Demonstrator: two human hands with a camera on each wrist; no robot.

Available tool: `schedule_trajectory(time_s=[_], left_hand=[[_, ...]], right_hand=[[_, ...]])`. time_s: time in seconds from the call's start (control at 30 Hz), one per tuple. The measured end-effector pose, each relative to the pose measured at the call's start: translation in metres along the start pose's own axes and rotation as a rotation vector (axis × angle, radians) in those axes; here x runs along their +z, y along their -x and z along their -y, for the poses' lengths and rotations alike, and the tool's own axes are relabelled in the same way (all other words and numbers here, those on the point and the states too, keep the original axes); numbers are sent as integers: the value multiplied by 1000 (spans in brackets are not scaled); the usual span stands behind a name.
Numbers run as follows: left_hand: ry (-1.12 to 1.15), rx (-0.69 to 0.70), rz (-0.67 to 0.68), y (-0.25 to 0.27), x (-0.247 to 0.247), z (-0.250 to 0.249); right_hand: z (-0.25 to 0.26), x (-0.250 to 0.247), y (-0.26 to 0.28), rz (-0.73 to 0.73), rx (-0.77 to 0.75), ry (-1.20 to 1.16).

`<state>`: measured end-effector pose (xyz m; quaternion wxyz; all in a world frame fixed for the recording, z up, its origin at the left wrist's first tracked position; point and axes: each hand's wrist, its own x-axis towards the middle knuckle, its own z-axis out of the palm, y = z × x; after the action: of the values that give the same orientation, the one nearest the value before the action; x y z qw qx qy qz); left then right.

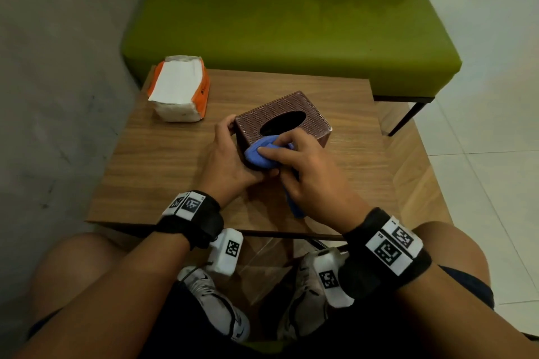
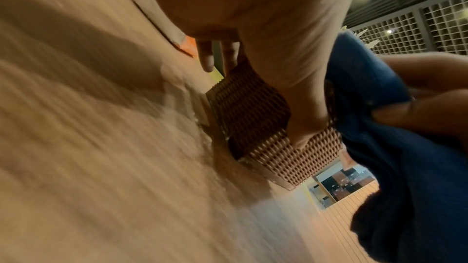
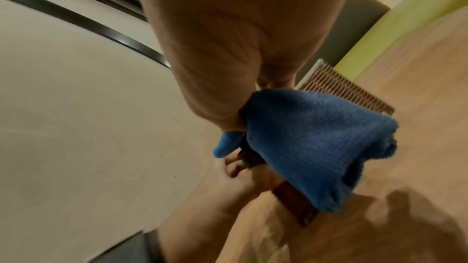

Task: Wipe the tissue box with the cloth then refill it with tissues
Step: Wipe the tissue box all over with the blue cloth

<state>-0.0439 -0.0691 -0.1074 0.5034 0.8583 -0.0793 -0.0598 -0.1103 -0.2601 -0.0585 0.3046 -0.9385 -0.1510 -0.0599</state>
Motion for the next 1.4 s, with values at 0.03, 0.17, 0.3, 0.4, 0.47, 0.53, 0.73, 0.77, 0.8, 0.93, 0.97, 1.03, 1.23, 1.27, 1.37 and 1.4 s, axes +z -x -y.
schedule_trajectory(time_s=[0.03,0.17,0.3,0.4,0.47,0.53,0.73,0.77,0.8,0.93,0.97,1.03,1.23,1.27,1.37,1.4], left_hand=[[-7,7,2,-2,0,2],[-49,-12,-2,-5,0,8],[32,-24,34,-9,2,14],[39,-9,67,-10,-3,17],[4,-2,57,-10,-4,18],[-2,7,52,-10,-1,18],[76,16,109,-15,-4,22],[84,22,107,-14,-5,22],[85,25,103,-13,-6,23],[80,14,105,-13,-4,22],[97,4,116,-15,-5,23],[99,11,144,-19,-6,24],[57,40,123,-19,-2,26],[68,41,125,-19,-1,26],[100,31,139,-21,-2,29],[98,30,144,-21,-3,28]], right_hand=[[-9,-4,0,-19,13,41],[-38,-13,-2,-286,246,128],[14,28,7,-124,22,216],[2,24,11,-98,-13,209],[-21,10,9,-237,148,225],[-24,7,5,-332,247,250],[34,46,9,-149,-2,220],[26,41,8,-168,25,224],[17,34,7,-210,91,225],[18,30,2,-316,277,235],[30,37,3,-255,217,242],[44,46,7,-133,54,244],[-3,15,8,-350,348,268],[6,22,4,-339,339,276],[42,50,3,-181,111,223],[42,50,7,-137,59,223]])
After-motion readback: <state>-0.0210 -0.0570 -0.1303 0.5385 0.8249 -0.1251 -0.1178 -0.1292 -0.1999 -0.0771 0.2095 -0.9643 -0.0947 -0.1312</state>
